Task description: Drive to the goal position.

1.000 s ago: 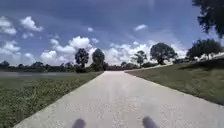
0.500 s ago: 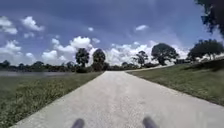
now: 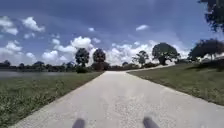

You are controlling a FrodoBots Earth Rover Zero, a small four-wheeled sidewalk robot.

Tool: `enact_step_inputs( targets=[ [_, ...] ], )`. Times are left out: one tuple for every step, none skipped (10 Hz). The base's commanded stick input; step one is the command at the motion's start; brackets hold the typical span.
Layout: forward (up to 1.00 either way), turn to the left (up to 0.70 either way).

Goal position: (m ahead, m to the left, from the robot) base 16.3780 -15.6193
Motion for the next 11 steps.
enact_step_inputs(
  targets=[
    [0.7,0.0],
    [0.7,0.0],
    [0.7,0.0],
    [0.7,0.0],
    [0.7,0.0],
    [0.7,0.0],
    [0.7,0.0],
    [0.7,0.0],
    [0.7,0.0],
    [0.7,0.0],
    [0.7,0.0]
  ],
)
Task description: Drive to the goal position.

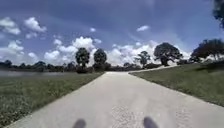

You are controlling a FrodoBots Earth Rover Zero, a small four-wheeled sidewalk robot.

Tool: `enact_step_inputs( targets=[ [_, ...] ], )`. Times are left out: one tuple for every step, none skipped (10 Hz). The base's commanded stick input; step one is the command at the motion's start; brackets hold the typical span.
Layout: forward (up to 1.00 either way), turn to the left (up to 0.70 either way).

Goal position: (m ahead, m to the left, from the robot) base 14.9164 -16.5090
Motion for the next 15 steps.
enact_step_inputs(
  targets=[
    [0.7,0.0],
    [0.7,0.0],
    [0.7,0.0],
    [0.7,0.0],
    [0.7,0.0],
    [0.7,0.0],
    [0.7,0.0],
    [0.7,0.0],
    [0.7,-0.35],
    [0.7,-0.35],
    [0.7,0.0],
    [0.7,0.0],
    [0.7,0.0],
    [0.7,0.0],
    [0.7,0.0]
  ],
)
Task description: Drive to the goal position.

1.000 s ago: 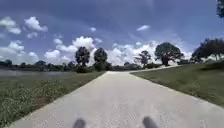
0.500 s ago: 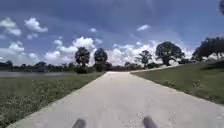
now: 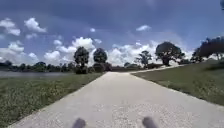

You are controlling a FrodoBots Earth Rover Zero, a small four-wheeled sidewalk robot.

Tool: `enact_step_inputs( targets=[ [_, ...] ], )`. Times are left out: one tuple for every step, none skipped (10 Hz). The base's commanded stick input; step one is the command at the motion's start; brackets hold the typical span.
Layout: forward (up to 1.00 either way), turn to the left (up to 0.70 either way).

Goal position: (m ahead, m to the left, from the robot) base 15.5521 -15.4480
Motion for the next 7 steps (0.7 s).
enact_step_inputs(
  targets=[
    [0.7,0.0],
    [0.7,0.0],
    [0.7,0.0],
    [0.7,0.0],
    [0.7,0.0],
    [0.7,0.0],
    [0.7,0.0]
  ],
)
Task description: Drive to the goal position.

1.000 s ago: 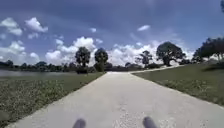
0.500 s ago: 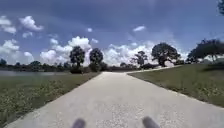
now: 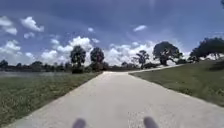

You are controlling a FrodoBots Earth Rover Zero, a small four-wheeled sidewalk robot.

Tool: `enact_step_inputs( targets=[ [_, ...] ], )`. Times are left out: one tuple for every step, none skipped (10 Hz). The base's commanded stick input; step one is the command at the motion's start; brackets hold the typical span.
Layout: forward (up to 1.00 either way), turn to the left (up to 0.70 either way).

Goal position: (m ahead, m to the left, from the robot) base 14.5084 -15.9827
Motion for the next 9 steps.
enact_step_inputs(
  targets=[
    [0.7,0.0],
    [0.7,0.0],
    [0.7,0.0],
    [0.7,0.0],
    [0.7,0.0],
    [0.7,0.0],
    [0.7,0.0],
    [0.7,0.0],
    [0.7,0.0]
  ],
)
